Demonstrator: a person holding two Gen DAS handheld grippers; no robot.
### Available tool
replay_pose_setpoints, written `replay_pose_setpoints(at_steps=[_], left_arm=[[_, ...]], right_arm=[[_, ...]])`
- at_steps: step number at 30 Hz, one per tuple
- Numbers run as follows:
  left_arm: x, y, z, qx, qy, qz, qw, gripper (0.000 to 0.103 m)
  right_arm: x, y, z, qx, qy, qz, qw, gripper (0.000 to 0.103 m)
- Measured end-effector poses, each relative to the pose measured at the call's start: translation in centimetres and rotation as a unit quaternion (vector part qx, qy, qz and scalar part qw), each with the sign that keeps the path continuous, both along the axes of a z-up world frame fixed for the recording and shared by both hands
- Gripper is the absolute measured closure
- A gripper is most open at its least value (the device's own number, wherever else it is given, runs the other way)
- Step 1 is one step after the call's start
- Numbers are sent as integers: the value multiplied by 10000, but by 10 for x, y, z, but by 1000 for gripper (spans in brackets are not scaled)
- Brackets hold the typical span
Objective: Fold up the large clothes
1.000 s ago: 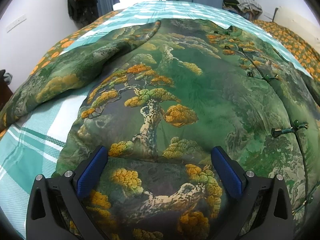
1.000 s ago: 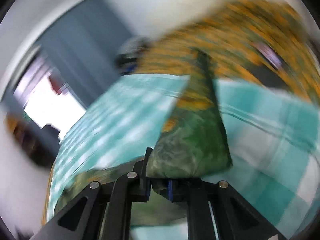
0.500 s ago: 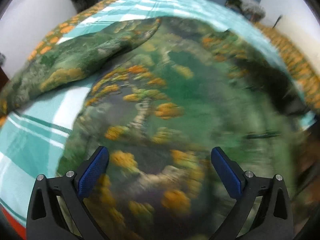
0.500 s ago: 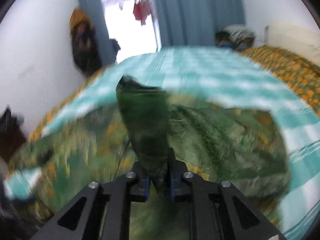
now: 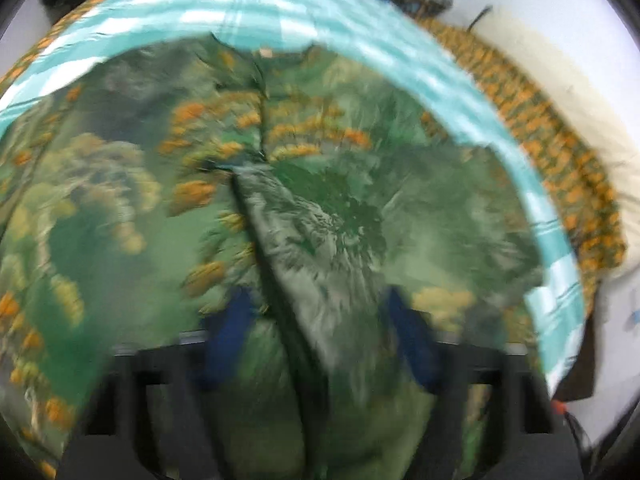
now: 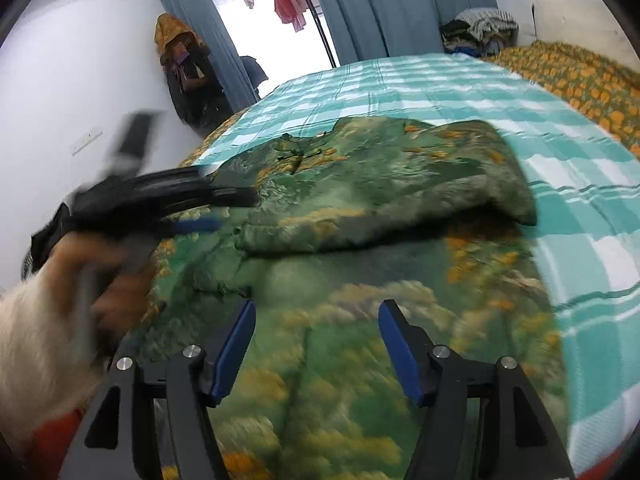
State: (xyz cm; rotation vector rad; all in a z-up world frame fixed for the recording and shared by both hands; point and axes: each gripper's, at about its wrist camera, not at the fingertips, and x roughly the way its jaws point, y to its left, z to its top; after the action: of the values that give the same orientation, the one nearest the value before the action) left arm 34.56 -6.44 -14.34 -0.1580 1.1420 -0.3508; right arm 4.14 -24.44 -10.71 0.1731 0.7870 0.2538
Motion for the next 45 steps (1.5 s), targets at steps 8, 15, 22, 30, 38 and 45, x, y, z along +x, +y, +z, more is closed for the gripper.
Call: replay_pose_setpoints(at_steps=[8,15,22,30,38,45], left_arm=[[-3,34,53,301,-852,25,9959,93],[6,83,9,112,-459,449,9979,89],[-9,83,-28,99,-667,640,9957,80],[-14,86,-38,29,-866,654,9941,80],[-17,87,-39,31,-907,671,9936,80],[-17,86,-40,37,-909,669,9936,80]], right_arm=[[7,-46,20,175,-419,-462,9979,38],[111,-90,38,-146,-182,-783,9967,38],[213,-71,-35,-619,993,-274,9928,38],[240,-61,-50,-969,1724,-179,9801,38],[301,-56,-28,-967,1224,-616,9858,38],[285,-58,-60,-779,1552,-803,9815,38]])
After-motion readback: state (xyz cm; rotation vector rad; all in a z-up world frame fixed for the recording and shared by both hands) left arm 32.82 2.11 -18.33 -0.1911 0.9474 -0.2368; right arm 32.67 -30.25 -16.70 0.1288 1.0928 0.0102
